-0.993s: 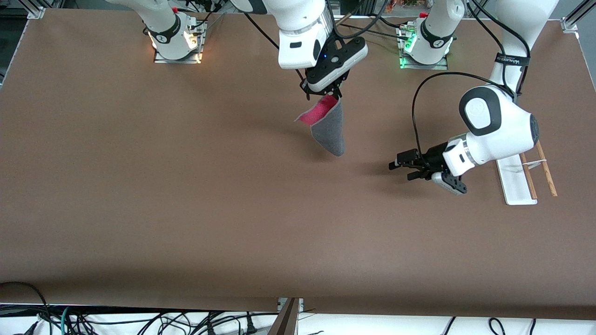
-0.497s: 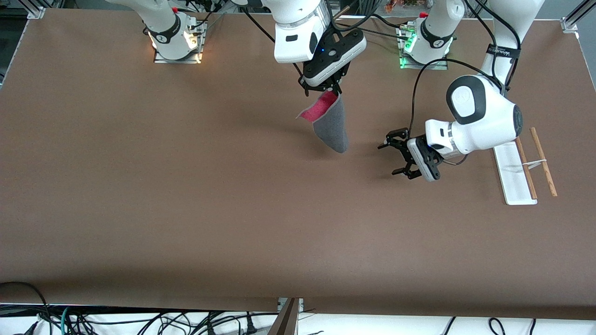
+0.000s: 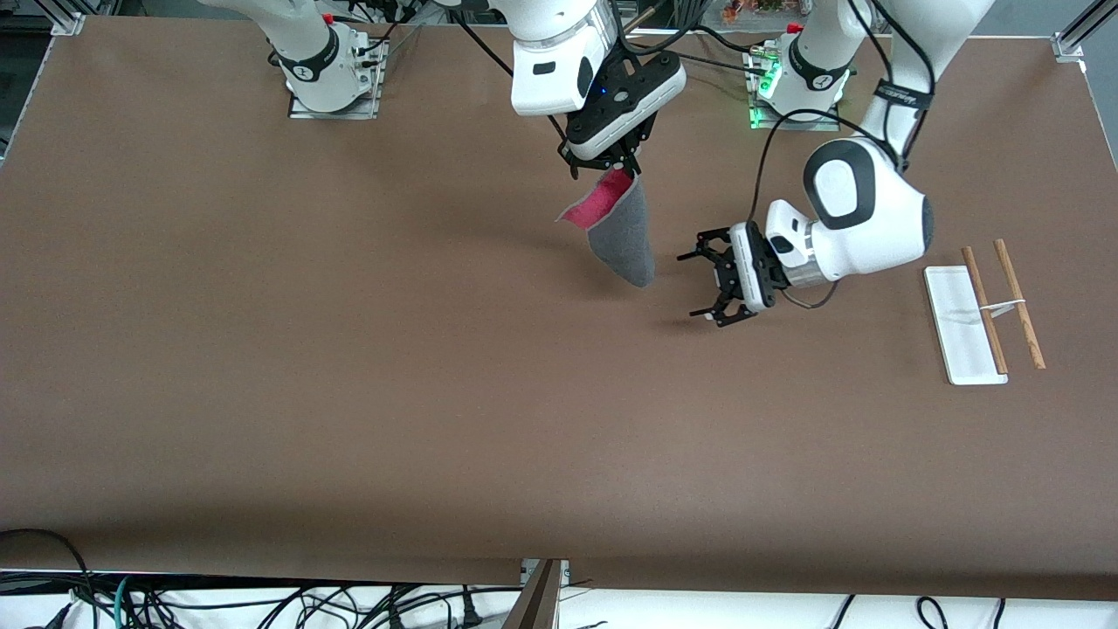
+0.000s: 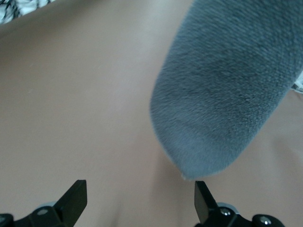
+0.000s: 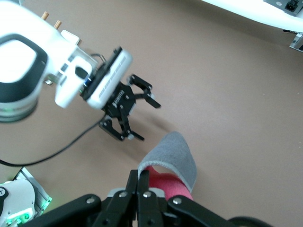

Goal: Pass towel and hang on rack
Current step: 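Grasp the hanging towel with the left gripper below the right gripper, then open the right gripper to release the towel to the left gripper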

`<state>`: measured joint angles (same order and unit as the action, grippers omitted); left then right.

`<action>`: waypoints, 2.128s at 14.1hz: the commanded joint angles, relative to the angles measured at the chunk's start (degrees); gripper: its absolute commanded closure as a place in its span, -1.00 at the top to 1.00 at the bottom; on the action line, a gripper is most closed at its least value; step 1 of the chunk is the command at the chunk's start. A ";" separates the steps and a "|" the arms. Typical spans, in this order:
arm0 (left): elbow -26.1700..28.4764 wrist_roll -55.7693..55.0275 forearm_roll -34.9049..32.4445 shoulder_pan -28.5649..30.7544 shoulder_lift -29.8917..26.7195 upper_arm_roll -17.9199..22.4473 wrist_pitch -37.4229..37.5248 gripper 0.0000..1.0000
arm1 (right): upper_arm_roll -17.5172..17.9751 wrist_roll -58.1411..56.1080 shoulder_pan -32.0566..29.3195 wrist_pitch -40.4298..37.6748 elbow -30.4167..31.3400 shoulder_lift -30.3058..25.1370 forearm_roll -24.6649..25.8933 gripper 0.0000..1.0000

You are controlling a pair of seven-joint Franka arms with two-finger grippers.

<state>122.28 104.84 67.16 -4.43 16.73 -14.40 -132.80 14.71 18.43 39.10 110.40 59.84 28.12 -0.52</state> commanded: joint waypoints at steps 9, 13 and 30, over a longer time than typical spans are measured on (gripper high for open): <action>2.34 11.61 5.09 -0.67 1.38 -3.79 -0.79 1.00 | -0.03 0.73 -0.43 -1.24 -0.51 -1.05 -1.32 -1.00; 3.40 11.61 5.09 -0.40 0.06 -6.33 -0.44 1.00 | -0.12 -0.23 -0.51 -1.15 -0.51 -1.32 -1.32 -1.00; 3.75 11.61 2.98 1.53 -3.11 -7.13 0.53 -1.00 | -0.21 -6.83 -0.16 -0.36 -0.42 -1.32 -0.53 -1.00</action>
<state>124.39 115.18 70.24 -3.84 15.82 -21.06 -132.84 14.66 12.00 38.79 110.56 59.81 27.39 -0.59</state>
